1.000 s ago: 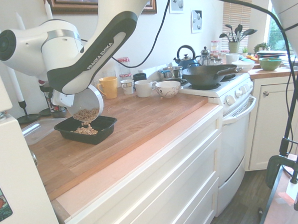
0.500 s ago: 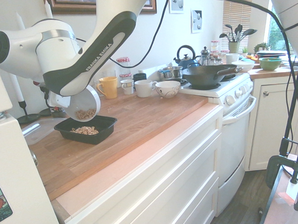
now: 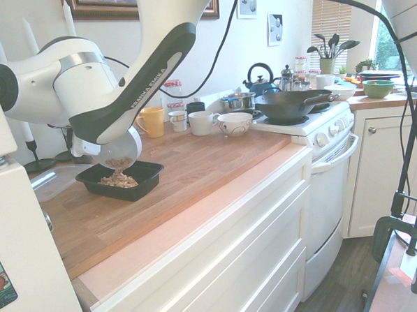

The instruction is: Put the cereal into the box

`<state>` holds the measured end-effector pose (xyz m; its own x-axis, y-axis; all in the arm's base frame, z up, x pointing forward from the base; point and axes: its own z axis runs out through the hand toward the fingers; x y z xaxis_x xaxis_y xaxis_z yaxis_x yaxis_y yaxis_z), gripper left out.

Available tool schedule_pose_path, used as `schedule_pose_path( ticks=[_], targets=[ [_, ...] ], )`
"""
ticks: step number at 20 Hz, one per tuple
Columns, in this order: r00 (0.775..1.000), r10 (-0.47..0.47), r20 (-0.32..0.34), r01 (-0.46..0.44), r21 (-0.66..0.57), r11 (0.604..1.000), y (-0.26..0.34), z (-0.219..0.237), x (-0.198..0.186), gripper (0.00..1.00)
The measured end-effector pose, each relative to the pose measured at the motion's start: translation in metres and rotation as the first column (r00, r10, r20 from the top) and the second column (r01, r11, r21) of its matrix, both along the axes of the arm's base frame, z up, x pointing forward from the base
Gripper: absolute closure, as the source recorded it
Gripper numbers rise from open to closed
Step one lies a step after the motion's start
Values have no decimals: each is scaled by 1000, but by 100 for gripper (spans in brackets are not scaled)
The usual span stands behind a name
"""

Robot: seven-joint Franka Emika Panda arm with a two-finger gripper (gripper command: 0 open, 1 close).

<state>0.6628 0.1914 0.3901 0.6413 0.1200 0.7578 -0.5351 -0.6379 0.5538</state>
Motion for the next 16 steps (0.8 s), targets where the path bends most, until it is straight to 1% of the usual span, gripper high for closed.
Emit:
schedule_pose_path(
  ticks=[6, 13, 16],
  targets=[
    [999, 31, 22, -30, -39, 999, 4, -6, -3, 100],
    [998, 45, 44, -43, -50, 998, 13, -4, -6, 100],
    [996, 49, 76, -45, -63, 997, 12, -1, -4, 100]
  ],
)
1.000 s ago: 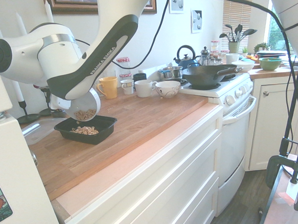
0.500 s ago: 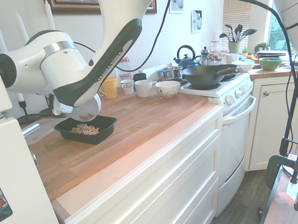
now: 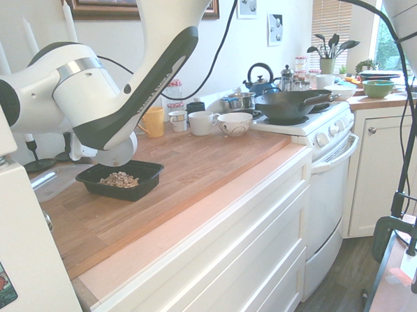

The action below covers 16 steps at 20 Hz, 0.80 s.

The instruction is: Put the cereal into the box

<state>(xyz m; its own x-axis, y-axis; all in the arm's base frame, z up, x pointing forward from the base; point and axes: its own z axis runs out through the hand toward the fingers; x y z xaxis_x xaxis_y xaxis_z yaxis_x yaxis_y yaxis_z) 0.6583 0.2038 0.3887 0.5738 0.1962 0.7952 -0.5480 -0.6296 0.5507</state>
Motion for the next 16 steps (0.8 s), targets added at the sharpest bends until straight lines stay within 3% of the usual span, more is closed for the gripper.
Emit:
schedule_pose_path(
  ticks=[11, 16],
  targets=[
    [1000, -9, 20, 9, -3, 1000, -3, -1, 1, 100],
    [995, -104, 6, 102, 143, 984, -9, 15, 7, 100]
  ],
)
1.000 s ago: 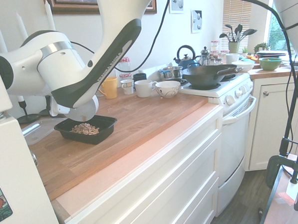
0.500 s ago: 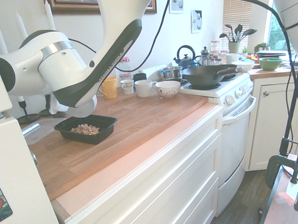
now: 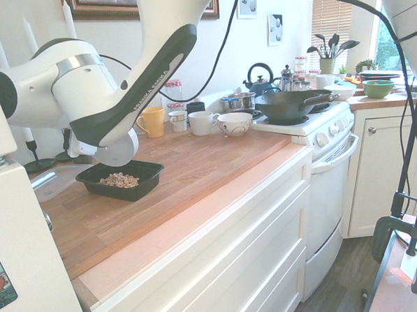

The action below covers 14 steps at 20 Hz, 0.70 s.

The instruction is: Put the cereal into the box

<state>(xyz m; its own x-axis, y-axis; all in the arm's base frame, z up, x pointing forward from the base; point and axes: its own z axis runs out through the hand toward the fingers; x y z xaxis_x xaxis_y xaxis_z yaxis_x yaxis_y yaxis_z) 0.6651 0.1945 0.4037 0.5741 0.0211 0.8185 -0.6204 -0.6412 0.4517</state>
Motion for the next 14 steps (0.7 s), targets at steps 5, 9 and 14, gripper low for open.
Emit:
schedule_pose_path(
  ticks=[5, 9, 14],
  targets=[
    [992, -120, -23, 122, 208, 970, -19, 31, 16, 100],
    [978, -194, -82, 211, 374, 903, -53, 45, 36, 100],
    [948, -227, -223, 317, 606, 730, -95, 58, 57, 100]
  ],
)
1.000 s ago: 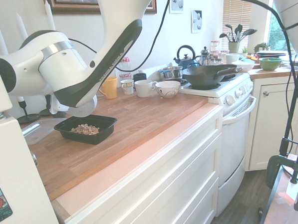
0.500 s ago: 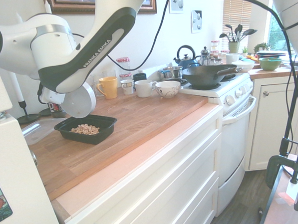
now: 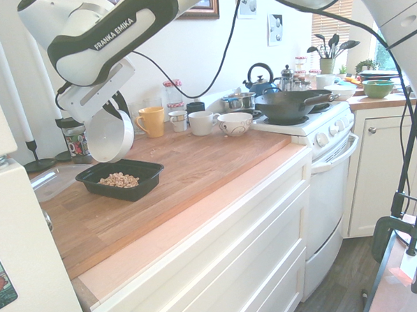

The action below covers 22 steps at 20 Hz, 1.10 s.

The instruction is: Put the cereal into the box

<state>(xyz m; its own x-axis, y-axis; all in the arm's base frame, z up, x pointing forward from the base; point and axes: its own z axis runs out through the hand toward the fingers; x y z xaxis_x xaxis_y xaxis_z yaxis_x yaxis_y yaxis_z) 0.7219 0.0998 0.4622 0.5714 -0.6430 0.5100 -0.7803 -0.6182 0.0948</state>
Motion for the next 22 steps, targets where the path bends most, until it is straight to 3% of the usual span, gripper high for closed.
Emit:
schedule_pose_path(
  ticks=[7, 14, 22],
  targets=[
    [996, -81, -44, 90, 272, 958, -66, 14, 21, 100],
    [984, -171, -53, 179, 352, 919, -145, 8, 25, 100],
    [983, -182, -14, 167, 467, 868, -213, -34, 26, 100]
  ],
)
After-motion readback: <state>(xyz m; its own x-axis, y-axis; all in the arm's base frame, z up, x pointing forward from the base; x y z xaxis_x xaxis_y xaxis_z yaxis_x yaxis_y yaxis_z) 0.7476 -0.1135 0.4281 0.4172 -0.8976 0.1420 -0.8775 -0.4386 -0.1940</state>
